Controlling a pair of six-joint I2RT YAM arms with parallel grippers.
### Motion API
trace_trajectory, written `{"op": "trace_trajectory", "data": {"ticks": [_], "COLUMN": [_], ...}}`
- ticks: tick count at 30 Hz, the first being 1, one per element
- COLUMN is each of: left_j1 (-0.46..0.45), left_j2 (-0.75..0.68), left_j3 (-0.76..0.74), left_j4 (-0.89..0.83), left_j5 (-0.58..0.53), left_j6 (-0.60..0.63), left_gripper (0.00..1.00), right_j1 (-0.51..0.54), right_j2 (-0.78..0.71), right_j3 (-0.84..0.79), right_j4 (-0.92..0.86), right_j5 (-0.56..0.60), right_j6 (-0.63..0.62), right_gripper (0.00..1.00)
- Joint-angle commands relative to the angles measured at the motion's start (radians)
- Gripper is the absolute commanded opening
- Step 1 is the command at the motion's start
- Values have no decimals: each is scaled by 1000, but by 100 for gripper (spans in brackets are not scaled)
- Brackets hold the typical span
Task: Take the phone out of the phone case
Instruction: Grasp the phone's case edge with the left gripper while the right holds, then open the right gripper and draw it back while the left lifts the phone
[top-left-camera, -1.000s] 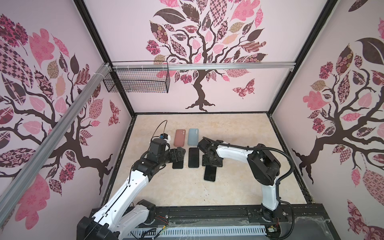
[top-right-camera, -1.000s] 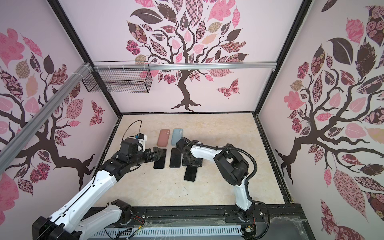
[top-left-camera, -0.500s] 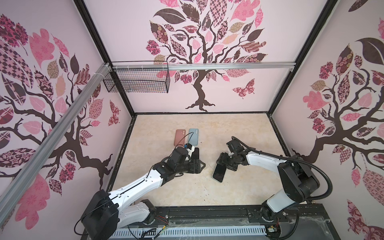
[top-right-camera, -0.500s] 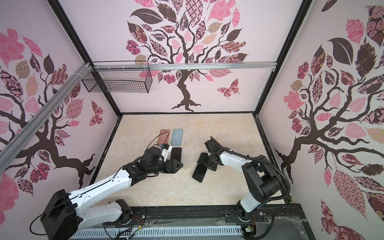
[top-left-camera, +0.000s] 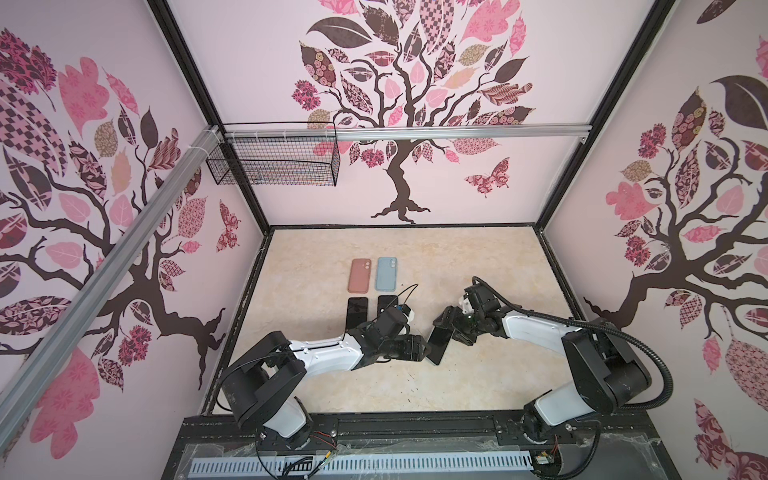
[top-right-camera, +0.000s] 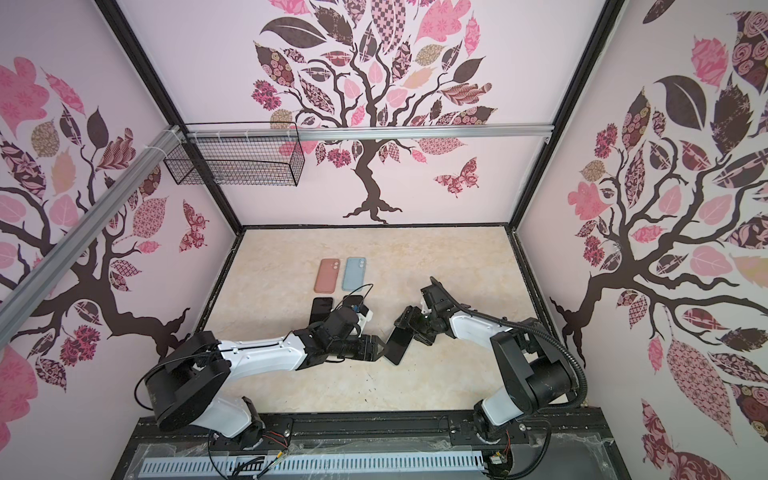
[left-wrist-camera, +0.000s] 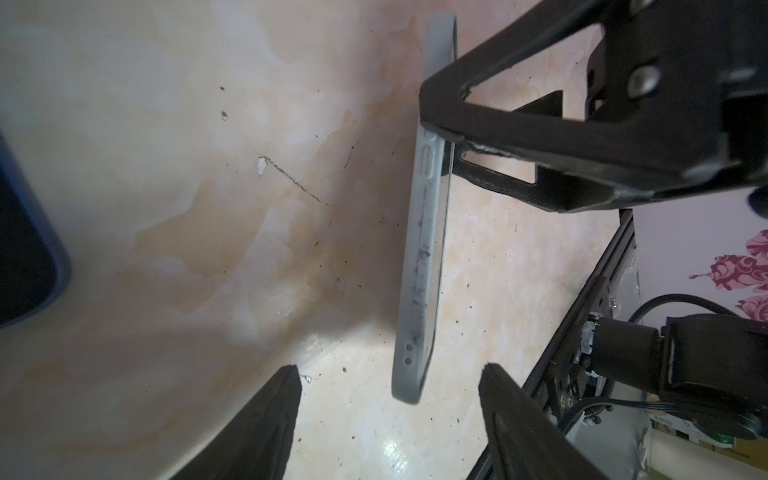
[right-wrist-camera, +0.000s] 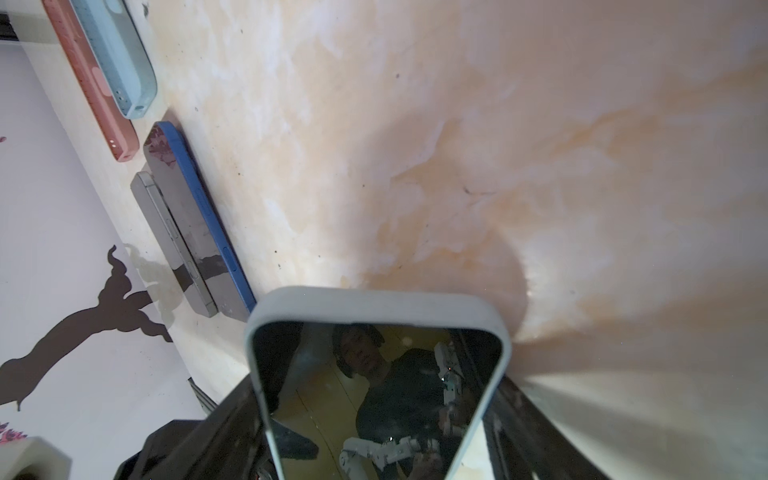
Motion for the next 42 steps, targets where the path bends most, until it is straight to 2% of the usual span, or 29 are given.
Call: {"op": "trace_trajectory", "data": {"ticks": [1, 16, 20, 22, 26, 27, 32, 35, 38, 42], "left_j1": [-19, -34, -34, -34, -33, -31, -9, 13, 29, 99], "left_j2": [37, 88, 67, 48, -27, -53, -194, -260, -307, -363], "left_j3": [37, 44, 54, 69, 112, 128, 172, 200, 210, 199], "left_j4": [73, 137, 106, 89, -21, -50, -116, -133, -128, -94], "left_j5": [32, 13, 6, -2, -42, -60, -139, -163, -214, -71], "left_j6": [9, 23, 40, 56, 98, 112, 181, 264, 332, 364], "left_gripper": [65, 18, 1, 0, 0, 0, 0, 0, 0, 0], "right_j1": [-6, -16, -17, -17, -16, -17, -16, -14, -16, -16], "right_j2": [-25, -43, -64, -90, -199, -237, -434, -505, -573, -624], "right_j3": [-19, -70, -58, -41, 22, 38, 69, 61, 34, 112], "right_j4": [30, 86, 65, 41, -55, -75, -70, 26, 110, 44], "right_j5": [-58, -123, -111, -94, 12, 51, 236, 274, 252, 189], "right_j6": [52, 161, 151, 135, 62, 40, -57, -157, -257, -406], "right_gripper": [58, 59, 63, 69, 95, 99, 100, 100, 100, 100]}}
